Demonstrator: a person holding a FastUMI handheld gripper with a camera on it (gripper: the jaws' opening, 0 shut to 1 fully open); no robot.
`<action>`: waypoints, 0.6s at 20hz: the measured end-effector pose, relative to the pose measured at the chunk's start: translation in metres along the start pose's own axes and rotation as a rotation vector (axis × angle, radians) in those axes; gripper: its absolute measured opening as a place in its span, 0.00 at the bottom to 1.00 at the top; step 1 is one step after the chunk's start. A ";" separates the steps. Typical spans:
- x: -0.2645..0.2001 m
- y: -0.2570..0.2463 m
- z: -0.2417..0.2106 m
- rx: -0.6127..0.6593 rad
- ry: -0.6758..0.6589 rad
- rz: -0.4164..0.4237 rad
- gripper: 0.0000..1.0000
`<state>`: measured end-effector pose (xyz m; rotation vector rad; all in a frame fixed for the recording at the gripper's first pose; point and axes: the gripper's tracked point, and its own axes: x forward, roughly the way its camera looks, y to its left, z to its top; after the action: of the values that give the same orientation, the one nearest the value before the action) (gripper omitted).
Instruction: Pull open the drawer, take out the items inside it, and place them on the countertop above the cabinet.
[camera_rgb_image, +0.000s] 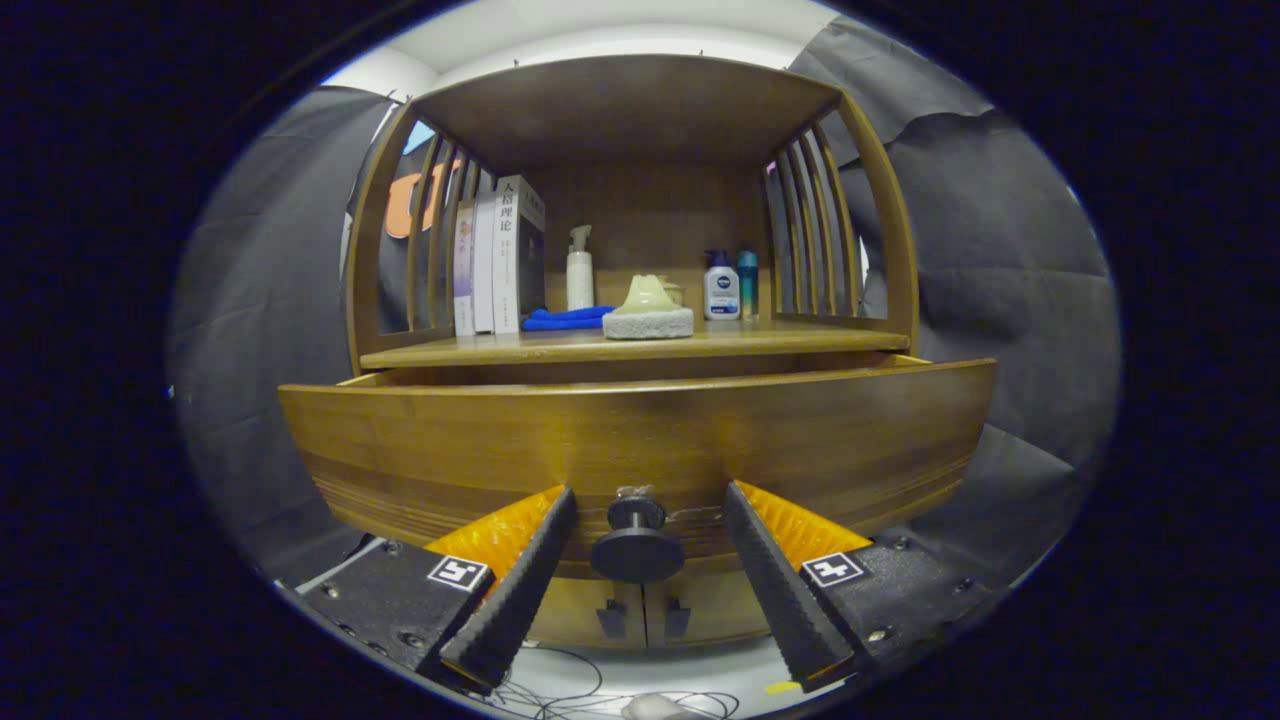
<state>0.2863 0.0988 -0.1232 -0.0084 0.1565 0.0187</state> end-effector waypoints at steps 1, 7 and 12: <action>0.006 0.000 0.003 -0.008 -0.013 -0.003 0.99; 0.040 0.000 0.009 -0.008 -0.034 0.006 0.99; 0.065 0.001 0.014 0.001 -0.022 0.004 0.99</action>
<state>0.3527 0.1015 -0.1192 -0.0065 0.1350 0.0231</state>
